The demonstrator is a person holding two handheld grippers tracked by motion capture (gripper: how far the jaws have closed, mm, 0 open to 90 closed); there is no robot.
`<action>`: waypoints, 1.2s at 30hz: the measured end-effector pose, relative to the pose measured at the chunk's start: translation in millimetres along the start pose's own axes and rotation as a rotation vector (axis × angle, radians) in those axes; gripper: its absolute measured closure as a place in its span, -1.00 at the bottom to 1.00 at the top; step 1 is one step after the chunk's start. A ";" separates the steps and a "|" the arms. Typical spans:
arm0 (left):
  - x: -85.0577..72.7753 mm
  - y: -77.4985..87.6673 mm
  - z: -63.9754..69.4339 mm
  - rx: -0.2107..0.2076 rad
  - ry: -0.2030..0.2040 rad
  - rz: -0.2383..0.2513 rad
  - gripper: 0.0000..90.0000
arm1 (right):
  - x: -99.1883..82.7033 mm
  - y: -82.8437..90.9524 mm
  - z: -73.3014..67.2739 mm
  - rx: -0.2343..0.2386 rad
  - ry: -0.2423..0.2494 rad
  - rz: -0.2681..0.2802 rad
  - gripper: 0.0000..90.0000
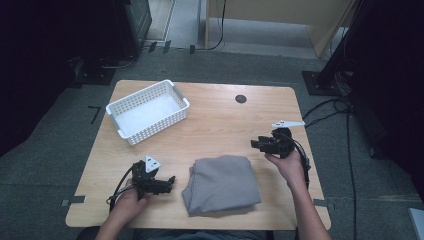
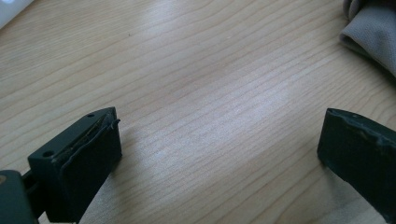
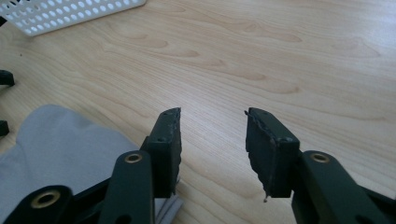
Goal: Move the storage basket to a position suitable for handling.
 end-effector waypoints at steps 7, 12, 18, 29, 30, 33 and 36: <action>0.0 0.1 0.0 0.000 0.000 -0.001 -1.00 | 15.9 -5.5 -7.4 0.046 0.020 0.013 0.18; 0.0 0.0 0.0 0.000 0.000 -0.001 -1.00 | 26.5 -10.6 -11.1 0.055 0.033 0.007 0.18; 0.0 0.0 0.0 0.000 0.000 -0.001 -1.00 | 39.1 -16.7 -13.3 0.056 0.037 -0.003 0.14; 0.0 0.1 0.0 0.000 0.000 -0.001 -1.00 | 65.9 -33.9 -21.6 0.062 0.062 -0.023 0.17; 0.0 0.1 0.0 0.000 0.000 -0.001 -1.00 | 65.9 -33.9 -21.6 0.062 0.062 -0.023 0.17; 0.0 0.0 0.0 0.000 0.000 -0.001 -1.00 | 71.7 -37.4 -23.1 0.064 0.070 -0.021 0.16; 0.0 0.0 0.0 0.000 0.000 -0.001 -1.00 | 78.5 -41.4 -25.5 0.070 0.079 -0.025 0.16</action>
Point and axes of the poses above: each handheld gripper's, and its own axes: y roughly backward along the jaws, x roughly out of its top, z roughly to its right, the point moved 2 cm from there along -y, roughly forward along the jaws, and after that the axes turned 5 degrees about x, right-handed, at the moved point
